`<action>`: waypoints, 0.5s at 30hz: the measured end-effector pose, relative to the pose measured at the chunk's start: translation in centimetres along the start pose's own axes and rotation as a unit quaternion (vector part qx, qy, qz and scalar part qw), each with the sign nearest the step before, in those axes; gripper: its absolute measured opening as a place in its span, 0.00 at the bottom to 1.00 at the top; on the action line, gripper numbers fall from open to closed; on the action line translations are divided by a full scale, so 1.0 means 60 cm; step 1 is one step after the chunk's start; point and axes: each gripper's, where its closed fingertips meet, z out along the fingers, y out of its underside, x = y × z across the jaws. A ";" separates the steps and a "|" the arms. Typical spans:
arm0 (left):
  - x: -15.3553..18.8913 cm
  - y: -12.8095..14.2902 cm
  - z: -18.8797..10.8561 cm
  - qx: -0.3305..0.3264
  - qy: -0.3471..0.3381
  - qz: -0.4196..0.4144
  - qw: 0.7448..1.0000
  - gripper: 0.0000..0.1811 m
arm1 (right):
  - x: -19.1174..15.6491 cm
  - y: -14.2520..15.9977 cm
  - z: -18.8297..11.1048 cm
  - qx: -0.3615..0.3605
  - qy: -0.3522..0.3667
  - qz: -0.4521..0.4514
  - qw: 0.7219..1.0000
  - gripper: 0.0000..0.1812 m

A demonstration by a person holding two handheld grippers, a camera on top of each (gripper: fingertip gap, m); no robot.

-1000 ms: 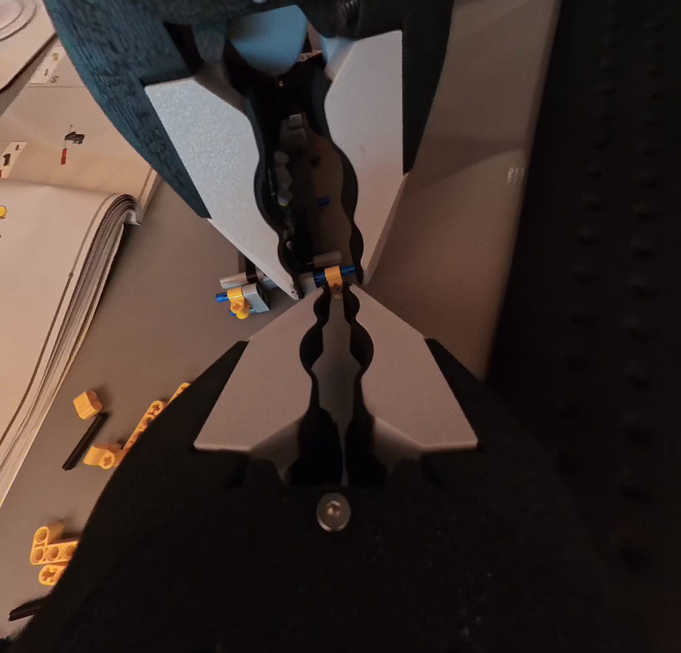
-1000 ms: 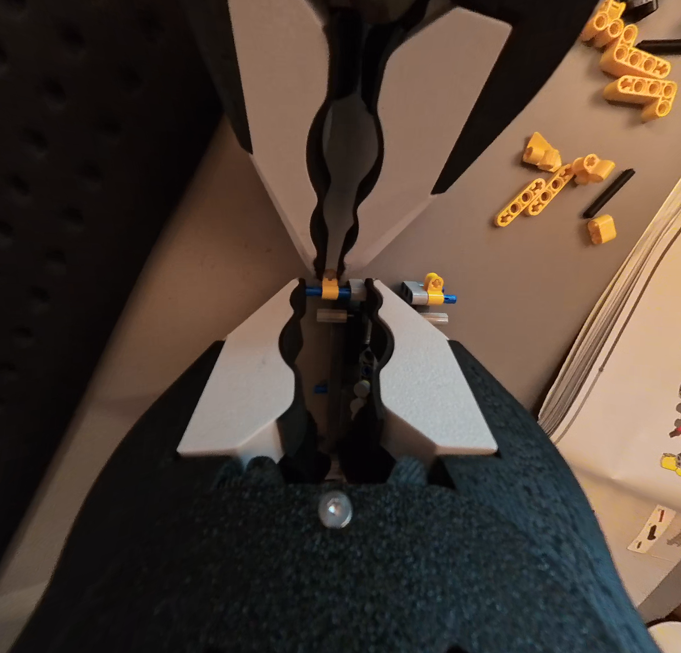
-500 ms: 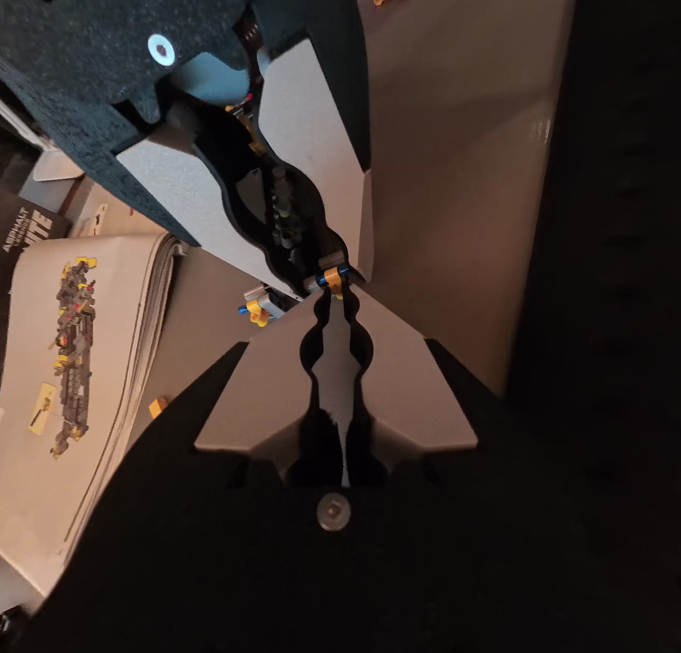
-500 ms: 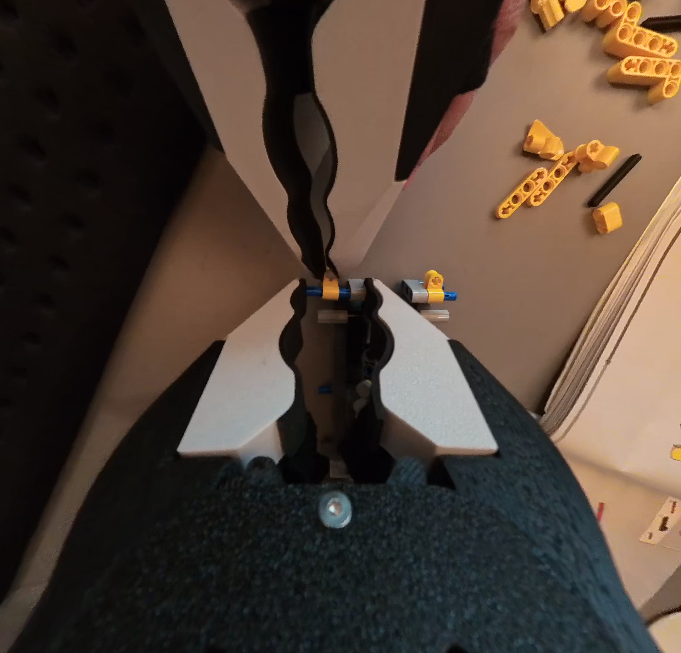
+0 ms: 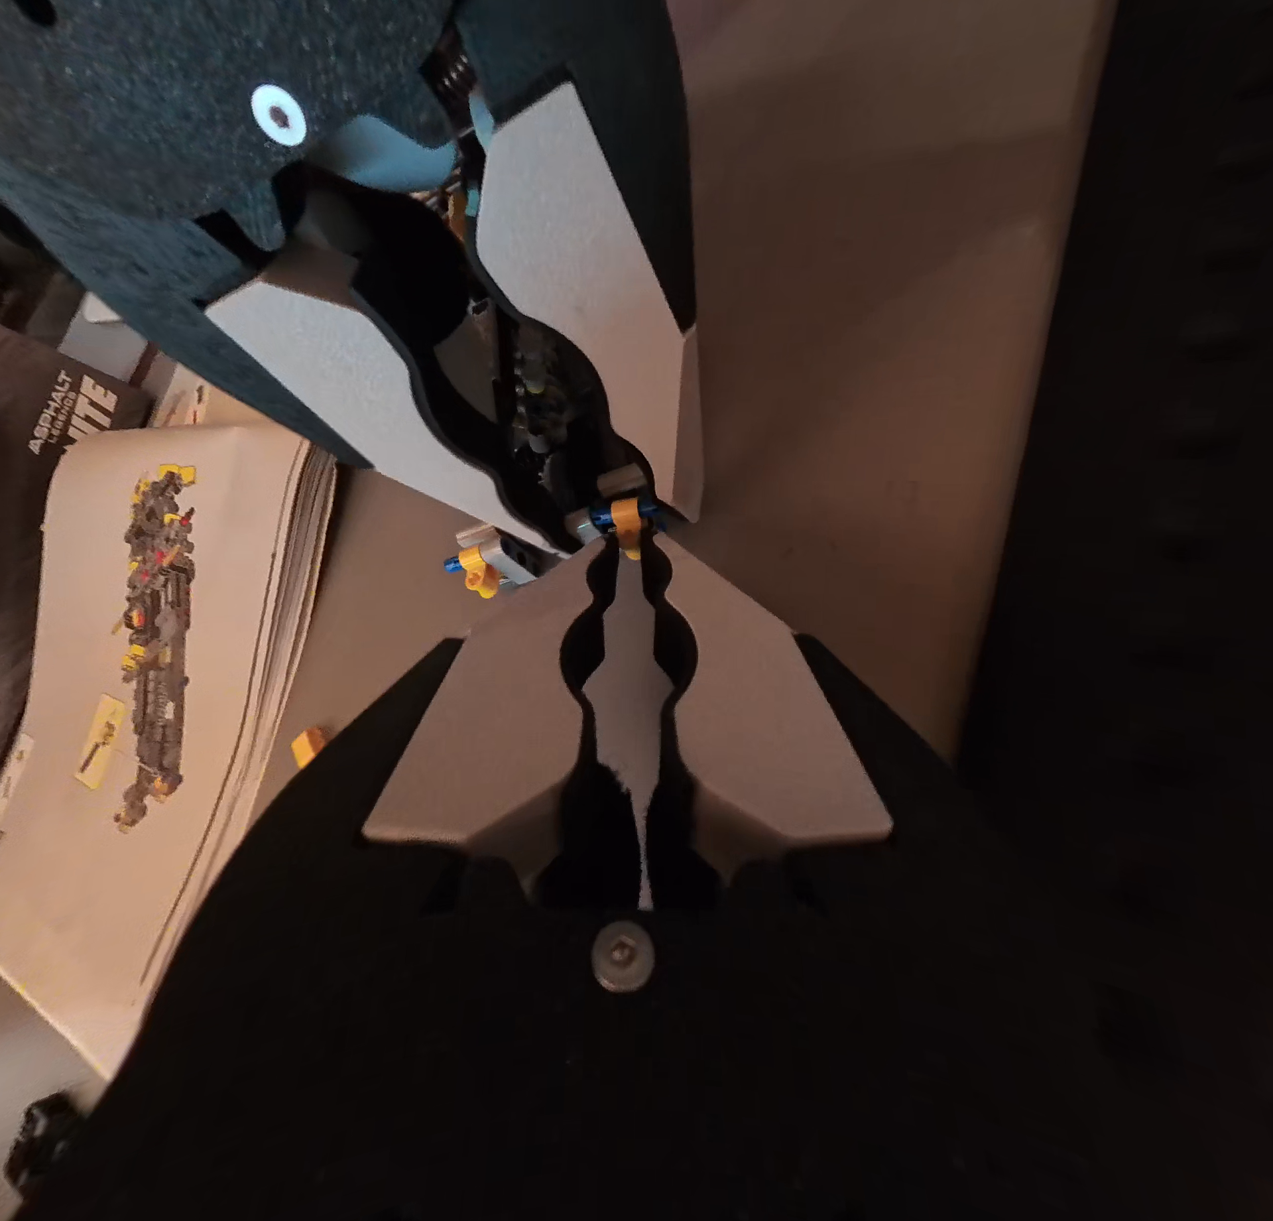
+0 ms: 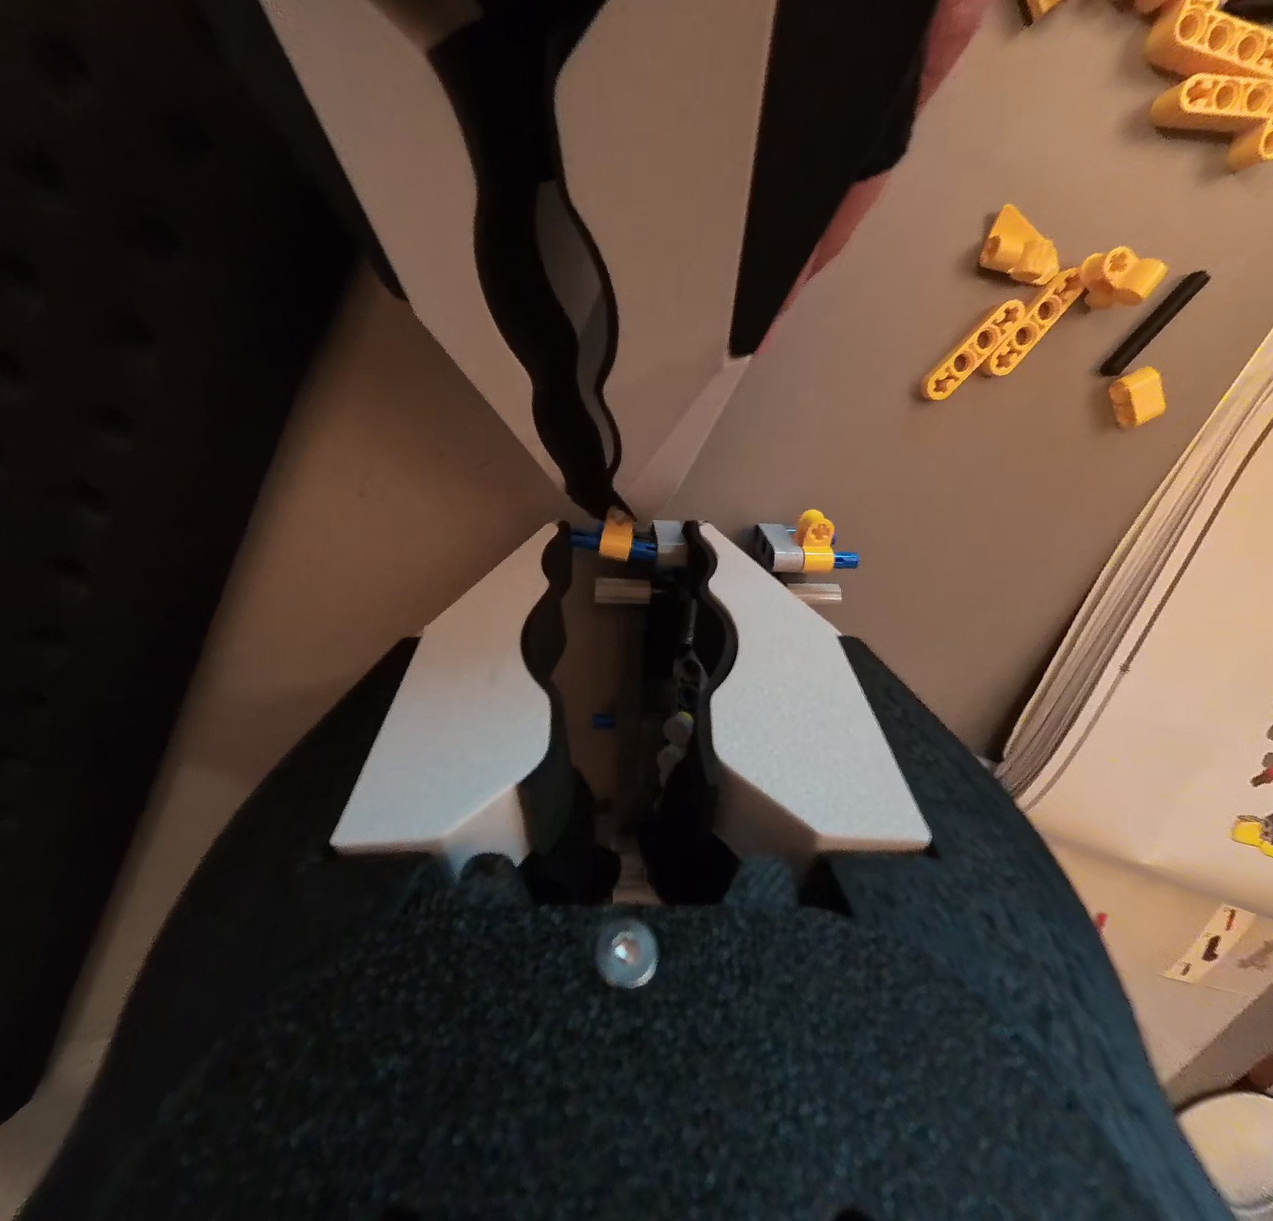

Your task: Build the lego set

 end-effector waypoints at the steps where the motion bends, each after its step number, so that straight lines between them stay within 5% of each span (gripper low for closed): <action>1: -0.001 0.000 0.000 -0.001 0.002 -0.008 1.000 0.04 | 0.000 0.000 0.000 0.001 -0.003 0.006 1.000 0.18; 15: 0.001 -0.003 -0.001 0.041 0.048 -0.079 0.995 0.04 | -0.002 0.000 -0.001 0.012 -0.014 0.010 1.000 0.17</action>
